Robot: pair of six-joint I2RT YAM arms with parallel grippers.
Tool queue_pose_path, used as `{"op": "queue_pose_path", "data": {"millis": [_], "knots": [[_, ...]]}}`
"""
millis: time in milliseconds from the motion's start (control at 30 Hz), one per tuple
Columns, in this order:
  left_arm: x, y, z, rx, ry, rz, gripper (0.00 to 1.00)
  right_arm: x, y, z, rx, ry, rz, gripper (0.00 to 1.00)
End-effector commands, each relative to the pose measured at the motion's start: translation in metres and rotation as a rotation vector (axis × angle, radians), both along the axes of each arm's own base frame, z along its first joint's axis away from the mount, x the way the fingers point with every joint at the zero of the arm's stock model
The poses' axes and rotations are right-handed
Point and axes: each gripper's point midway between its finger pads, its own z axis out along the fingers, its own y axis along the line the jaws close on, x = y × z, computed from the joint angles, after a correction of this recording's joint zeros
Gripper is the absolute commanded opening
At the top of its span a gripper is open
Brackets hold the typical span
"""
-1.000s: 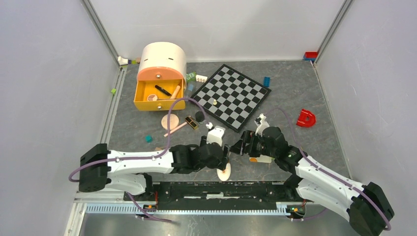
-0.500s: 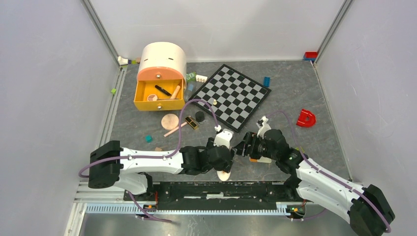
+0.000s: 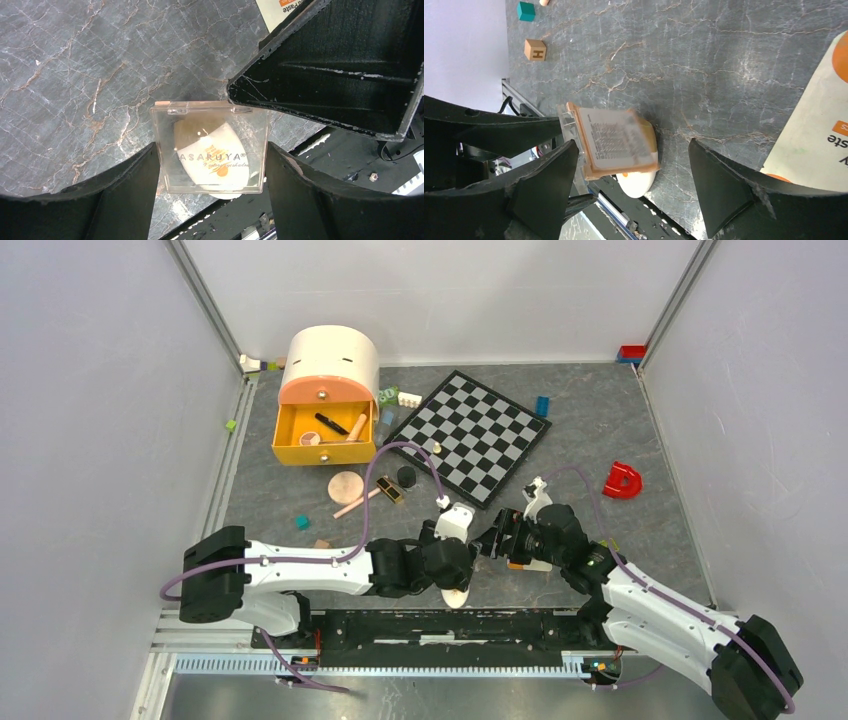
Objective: Organize the makeup
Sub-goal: Place the makeup at the center of the board.
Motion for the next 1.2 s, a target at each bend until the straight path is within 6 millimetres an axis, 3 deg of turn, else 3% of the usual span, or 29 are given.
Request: {"op": "queue_pose_path", "data": {"millis": [0,333,467,667,1167], "knots": [[0.022,-0.008,0.034,-0.082,-0.114,0.073,0.64,-0.004,-0.006,-0.003,-0.055,-0.01,0.022,0.91],[0.028,0.0,0.025,-0.039,-0.13,0.103,0.65,0.009,-0.027,0.003,-0.183,-0.064,-0.051,0.94],[0.031,0.005,0.02,-0.01,-0.13,0.126,0.65,0.02,-0.05,0.004,-0.28,-0.093,-0.15,0.96],[0.036,0.035,0.022,0.051,-0.141,0.24,0.64,0.033,-0.079,0.016,-0.402,-0.154,-0.255,0.97],[0.004,0.098,0.019,0.196,0.027,0.299,0.65,0.036,-0.079,0.013,-0.425,-0.159,-0.248,0.97]]}}
